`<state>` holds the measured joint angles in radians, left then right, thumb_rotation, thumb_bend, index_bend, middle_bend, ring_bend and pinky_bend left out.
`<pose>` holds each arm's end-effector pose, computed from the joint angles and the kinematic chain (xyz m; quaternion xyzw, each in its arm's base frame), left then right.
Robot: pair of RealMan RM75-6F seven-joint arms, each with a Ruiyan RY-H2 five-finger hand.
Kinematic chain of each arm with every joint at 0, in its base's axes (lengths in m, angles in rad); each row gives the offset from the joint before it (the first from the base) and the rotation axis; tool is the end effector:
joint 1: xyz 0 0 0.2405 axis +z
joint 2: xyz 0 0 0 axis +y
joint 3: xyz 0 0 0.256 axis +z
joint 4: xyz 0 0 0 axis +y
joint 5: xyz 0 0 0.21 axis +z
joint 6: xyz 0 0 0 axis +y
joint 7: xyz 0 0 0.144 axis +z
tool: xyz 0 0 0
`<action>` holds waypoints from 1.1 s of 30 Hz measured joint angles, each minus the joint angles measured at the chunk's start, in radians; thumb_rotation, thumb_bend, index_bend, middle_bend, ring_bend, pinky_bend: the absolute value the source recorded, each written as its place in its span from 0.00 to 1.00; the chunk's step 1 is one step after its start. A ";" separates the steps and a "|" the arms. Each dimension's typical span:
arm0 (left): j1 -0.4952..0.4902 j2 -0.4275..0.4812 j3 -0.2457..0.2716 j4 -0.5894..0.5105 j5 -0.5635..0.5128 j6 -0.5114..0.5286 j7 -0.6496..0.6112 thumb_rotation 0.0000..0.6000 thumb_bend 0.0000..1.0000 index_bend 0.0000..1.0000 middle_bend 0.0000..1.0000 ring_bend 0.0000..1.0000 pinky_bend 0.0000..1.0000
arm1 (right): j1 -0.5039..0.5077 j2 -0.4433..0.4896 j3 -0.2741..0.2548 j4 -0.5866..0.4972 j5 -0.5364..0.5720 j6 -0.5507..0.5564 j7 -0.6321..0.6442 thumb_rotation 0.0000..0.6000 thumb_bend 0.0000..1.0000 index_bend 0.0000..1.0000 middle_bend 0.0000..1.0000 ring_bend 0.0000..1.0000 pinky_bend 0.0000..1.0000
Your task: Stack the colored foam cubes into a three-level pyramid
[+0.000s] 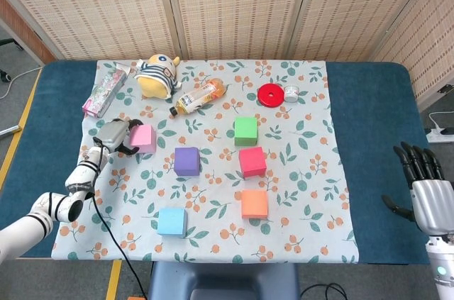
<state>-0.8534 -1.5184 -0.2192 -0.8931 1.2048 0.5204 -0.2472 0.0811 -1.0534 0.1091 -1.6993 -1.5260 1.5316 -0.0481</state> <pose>-0.2375 0.4524 0.0418 -0.6872 -0.4843 -0.2974 0.4526 -0.2874 -0.1902 0.1847 0.5870 -0.3432 0.4188 0.6019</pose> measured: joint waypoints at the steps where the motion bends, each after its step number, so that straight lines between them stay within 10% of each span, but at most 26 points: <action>1: 0.004 0.003 -0.001 -0.004 0.000 0.009 -0.002 1.00 0.34 0.34 0.43 0.38 0.23 | 0.001 0.000 0.000 0.001 0.000 0.000 0.002 1.00 0.05 0.00 0.02 0.00 0.00; 18: 0.137 0.154 0.038 -0.375 -0.002 0.217 0.100 1.00 0.34 0.33 0.41 0.38 0.24 | 0.003 -0.011 -0.014 0.036 -0.023 0.003 0.055 1.00 0.05 0.00 0.02 0.00 0.00; 33: 0.111 0.093 0.051 -0.509 -0.172 0.282 0.403 1.00 0.34 0.32 0.40 0.38 0.23 | -0.012 -0.010 -0.020 0.039 -0.011 0.013 0.061 1.00 0.05 0.00 0.02 0.00 0.00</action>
<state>-0.7425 -1.4258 -0.1686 -1.4019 1.0325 0.8022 0.1559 0.0690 -1.0632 0.0887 -1.6599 -1.5374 1.5450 0.0126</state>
